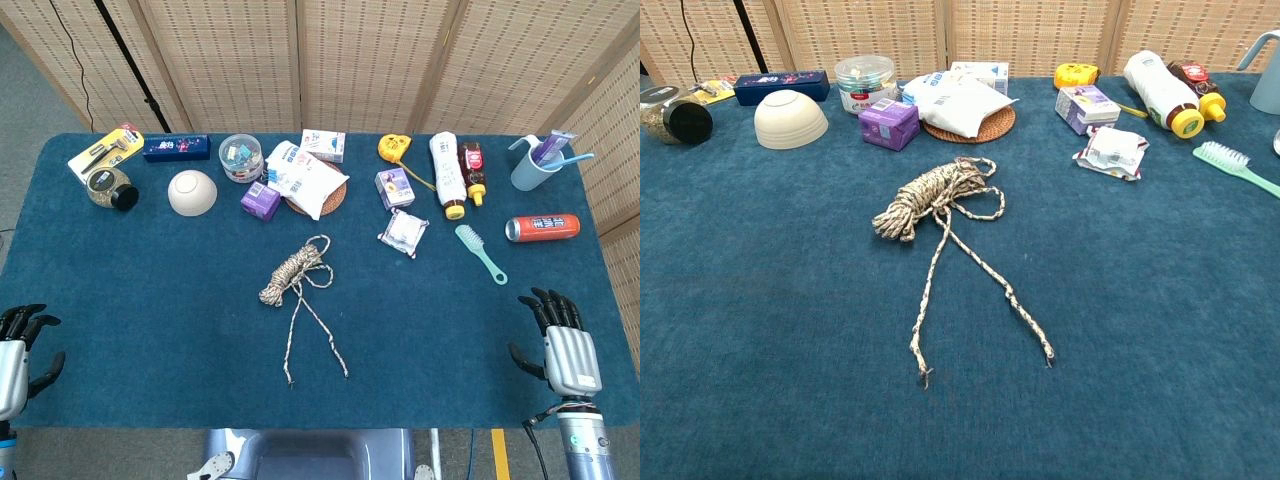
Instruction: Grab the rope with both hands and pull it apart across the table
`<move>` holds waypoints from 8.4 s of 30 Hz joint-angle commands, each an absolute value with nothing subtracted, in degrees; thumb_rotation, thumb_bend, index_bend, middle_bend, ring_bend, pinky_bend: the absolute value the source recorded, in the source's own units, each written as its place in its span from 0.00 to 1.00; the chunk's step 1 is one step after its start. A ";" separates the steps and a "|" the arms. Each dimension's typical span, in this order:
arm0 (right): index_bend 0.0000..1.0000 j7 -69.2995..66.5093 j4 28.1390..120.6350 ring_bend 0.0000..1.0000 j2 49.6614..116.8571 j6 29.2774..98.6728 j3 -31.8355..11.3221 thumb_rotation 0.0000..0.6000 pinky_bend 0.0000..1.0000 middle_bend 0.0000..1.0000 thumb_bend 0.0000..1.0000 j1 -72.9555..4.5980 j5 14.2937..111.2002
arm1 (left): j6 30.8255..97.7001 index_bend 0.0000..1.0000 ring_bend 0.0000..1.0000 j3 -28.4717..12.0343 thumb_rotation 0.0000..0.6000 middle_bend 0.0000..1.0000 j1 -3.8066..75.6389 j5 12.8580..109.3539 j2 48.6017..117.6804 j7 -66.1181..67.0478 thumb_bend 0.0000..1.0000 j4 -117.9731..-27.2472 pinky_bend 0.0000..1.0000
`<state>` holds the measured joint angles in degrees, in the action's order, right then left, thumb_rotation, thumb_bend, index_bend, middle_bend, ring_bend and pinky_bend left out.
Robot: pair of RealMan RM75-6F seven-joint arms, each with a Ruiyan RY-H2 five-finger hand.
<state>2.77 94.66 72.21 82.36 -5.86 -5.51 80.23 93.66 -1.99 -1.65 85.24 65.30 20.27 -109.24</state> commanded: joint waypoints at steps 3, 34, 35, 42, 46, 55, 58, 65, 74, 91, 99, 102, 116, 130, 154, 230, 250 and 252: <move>0.19 3.10 94.93 0.05 72.07 82.17 -5.82 1.00 0.06 0.11 0.34 -5.69 80.41 | 93.67 0.37 0.17 -1.91 1.00 0.26 -1.89 84.94 65.32 19.87 0.28 -108.83 0.02; 0.21 1.38 95.87 0.07 71.32 80.51 -5.58 1.00 0.06 0.13 0.34 -6.44 80.62 | 93.10 0.37 0.17 -3.47 1.00 0.25 -1.00 84.61 65.36 19.52 0.28 -108.07 0.02; 0.21 1.25 96.02 0.07 71.18 80.21 -5.55 1.00 0.06 0.13 0.34 -6.62 80.74 | 92.93 0.37 0.17 -3.50 1.00 0.25 -0.94 84.48 65.11 19.58 0.28 -108.22 0.02; 0.22 -1.12 96.62 0.08 70.45 77.94 -5.67 1.00 0.06 0.13 0.34 -8.25 81.73 | 91.65 0.37 0.17 -3.63 1.00 0.24 -0.39 83.71 63.84 19.81 0.28 -109.23 0.02; 0.22 -3.18 96.70 0.08 69.94 75.86 -5.82 1.00 0.06 0.14 0.34 -9.99 83.00 | 90.91 0.37 0.17 -3.77 1.00 0.24 0.09 83.61 63.43 19.32 0.28 -109.55 0.02; 0.25 -10.58 96.62 0.08 70.19 66.84 -5.87 1.00 0.06 0.14 0.34 -18.42 89.72 | 88.66 0.38 0.17 -5.01 1.00 0.24 2.48 84.23 60.64 20.20 0.28 -110.31 0.02; 0.27 -12.81 95.88 0.08 70.65 64.48 -5.97 1.00 0.06 0.14 0.34 -21.29 91.57 | 88.54 0.38 0.17 -5.26 1.00 0.24 2.78 84.01 60.14 20.45 0.28 -110.77 0.02; 0.32 -16.69 94.40 0.08 71.84 59.91 -6.19 1.00 0.06 0.14 0.34 -27.80 95.60 | 88.23 0.38 0.17 -5.77 1.00 0.24 3.25 82.59 59.52 21.08 0.28 -111.14 0.02; 0.37 -20.67 90.45 0.08 74.08 57.03 -5.49 1.00 0.06 0.14 0.34 -34.10 98.93 | 87.96 0.38 0.17 -6.03 1.00 0.24 3.83 82.39 58.24 20.76 0.28 -111.89 0.02; 0.43 -22.28 80.24 0.01 80.50 55.72 -3.24 1.00 0.00 0.14 0.34 -42.77 103.59 | 87.47 0.38 0.17 -5.51 1.00 0.24 4.27 82.32 57.22 19.65 0.28 -112.37 0.02; 0.44 -21.67 73.53 0.00 85.91 58.31 -2.56 1.00 0.00 0.14 0.34 -45.32 104.94 | 87.72 0.38 0.17 -5.26 1.00 0.24 4.12 82.11 56.74 19.40 0.28 -112.45 0.02; 0.44 -22.09 70.54 0.00 88.12 58.99 -2.22 1.00 0.00 0.14 0.34 -46.21 105.06 | 87.84 0.38 0.17 -5.24 1.00 0.24 4.03 81.87 56.58 18.99 0.28 -112.67 0.02; 0.45 -23.12 61.75 0.00 94.88 59.72 -0.28 1.00 0.00 0.14 0.34 -50.82 106.49 | 89.07 0.38 0.17 -4.57 1.00 0.24 2.99 81.90 55.66 18.21 0.28 -112.74 0.02; 0.47 -25.31 54.92 0.00 98.06 58.49 2.78 1.00 0.00 0.14 0.34 -54.59 107.06 | 89.74 0.38 0.17 -3.90 1.00 0.24 2.00 81.68 54.95 17.21 0.28 -112.26 0.02; 0.47 -24.74 50.79 0.00 100.46 62.26 6.22 1.00 0.00 0.13 0.34 -54.27 106.21 | 90.19 0.38 0.17 -3.73 1.00 0.24 1.82 82.17 54.28 18.42 0.28 -113.70 0.01; 0.56 -23.79 49.52 0.00 101.86 61.42 8.44 1.00 0.00 0.18 0.34 -54.57 104.16 | 88.80 0.38 0.17 -3.66 1.00 0.23 2.53 81.59 53.89 18.12 0.28 -114.10 0.00; 0.57 -24.26 49.40 0.02 101.78 61.57 8.27 1.00 0.00 0.20 0.36 -54.41 103.76 | 88.72 0.38 0.17 -3.53 1.00 0.23 2.56 81.63 53.81 18.15 0.28 -114.15 0.00; 0.57 -24.34 49.36 0.02 101.76 61.54 8.28 1.00 0.00 0.20 0.38 -54.40 103.73 | 88.70 0.38 0.17 -3.54 1.00 0.23 2.57 81.61 53.82 18.13 0.28 -114.14 0.00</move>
